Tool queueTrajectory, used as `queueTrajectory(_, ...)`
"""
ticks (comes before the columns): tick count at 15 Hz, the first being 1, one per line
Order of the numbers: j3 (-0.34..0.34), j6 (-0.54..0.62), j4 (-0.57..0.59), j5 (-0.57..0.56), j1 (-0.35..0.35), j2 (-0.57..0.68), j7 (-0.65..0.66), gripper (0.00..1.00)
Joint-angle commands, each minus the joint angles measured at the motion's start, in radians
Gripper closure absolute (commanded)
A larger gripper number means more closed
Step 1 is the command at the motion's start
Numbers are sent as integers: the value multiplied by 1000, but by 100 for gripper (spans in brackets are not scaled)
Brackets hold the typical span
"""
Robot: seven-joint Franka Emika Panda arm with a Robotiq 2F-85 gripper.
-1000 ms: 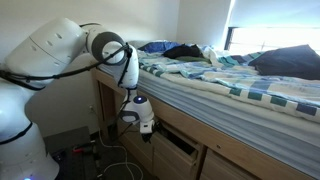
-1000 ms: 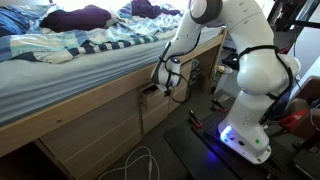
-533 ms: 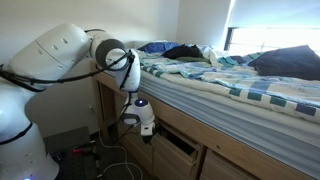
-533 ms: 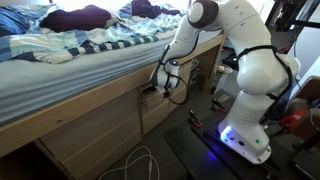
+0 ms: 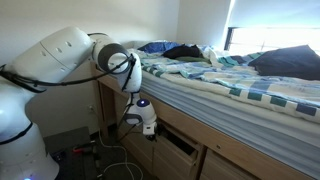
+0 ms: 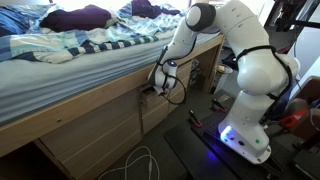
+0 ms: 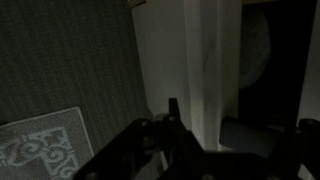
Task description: Open the middle top drawer of the bed cabinet
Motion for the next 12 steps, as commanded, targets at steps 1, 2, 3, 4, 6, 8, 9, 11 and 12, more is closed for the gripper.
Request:
queueTrajectory(1, -2, 0, 15, 17, 13, -6, 24, 33)
queueTrajectory(2, 0, 0, 12, 16, 11, -13, 23, 28)
queueTrajectory(3, 1, 0, 10, 17, 12, -20, 23, 19)
queueTrajectory(4, -12, 0, -1, -31, 17, -28, 72, 14)
queueTrajectory(6, -22, 0, -7, -49, 29, -46, 97, 9)
queueTrajectory(8, -36, -1, -7, -74, 42, -53, 125, 7)
queueTrajectory(9, -43, -1, -2, -84, 48, -50, 135, 10)
queueTrajectory(11, -36, -1, 12, -45, 47, -29, 92, 10)
queueTrajectory(12, -37, -1, 11, -45, 47, -22, 91, 10)
